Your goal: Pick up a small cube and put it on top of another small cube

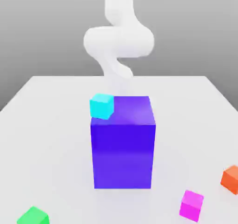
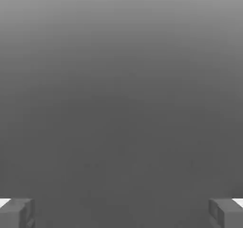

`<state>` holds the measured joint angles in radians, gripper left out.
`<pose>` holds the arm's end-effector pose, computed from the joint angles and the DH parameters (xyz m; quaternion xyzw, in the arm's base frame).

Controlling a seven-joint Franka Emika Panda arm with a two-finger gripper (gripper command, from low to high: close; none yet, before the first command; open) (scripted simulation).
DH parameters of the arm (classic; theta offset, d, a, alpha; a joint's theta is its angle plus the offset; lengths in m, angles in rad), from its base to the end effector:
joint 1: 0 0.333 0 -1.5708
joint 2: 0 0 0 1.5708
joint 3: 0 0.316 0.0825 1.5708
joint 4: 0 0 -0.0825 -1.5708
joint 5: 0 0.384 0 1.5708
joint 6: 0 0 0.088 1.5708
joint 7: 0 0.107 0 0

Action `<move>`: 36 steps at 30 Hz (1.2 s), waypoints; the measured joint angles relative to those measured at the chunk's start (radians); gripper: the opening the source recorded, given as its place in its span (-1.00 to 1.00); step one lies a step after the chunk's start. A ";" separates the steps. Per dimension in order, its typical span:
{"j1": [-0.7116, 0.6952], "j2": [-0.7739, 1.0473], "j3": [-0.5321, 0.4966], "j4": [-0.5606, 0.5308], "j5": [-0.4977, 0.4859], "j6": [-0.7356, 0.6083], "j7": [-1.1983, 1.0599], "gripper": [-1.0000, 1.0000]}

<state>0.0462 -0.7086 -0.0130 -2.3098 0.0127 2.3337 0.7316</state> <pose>0.3802 0.0111 0.6767 -0.8764 0.3218 -0.3283 0.1432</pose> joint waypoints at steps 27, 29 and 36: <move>0.316 0.980 0.032 -0.104 -0.014 0.371 -0.623 0.00; 0.322 1.052 0.031 -0.095 -0.027 0.420 -0.626 0.00; 0.326 1.157 0.027 -0.075 -0.034 0.499 -0.624 -1.00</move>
<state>0.3720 0.4484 0.0143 -2.3852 -0.0214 2.8332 0.1071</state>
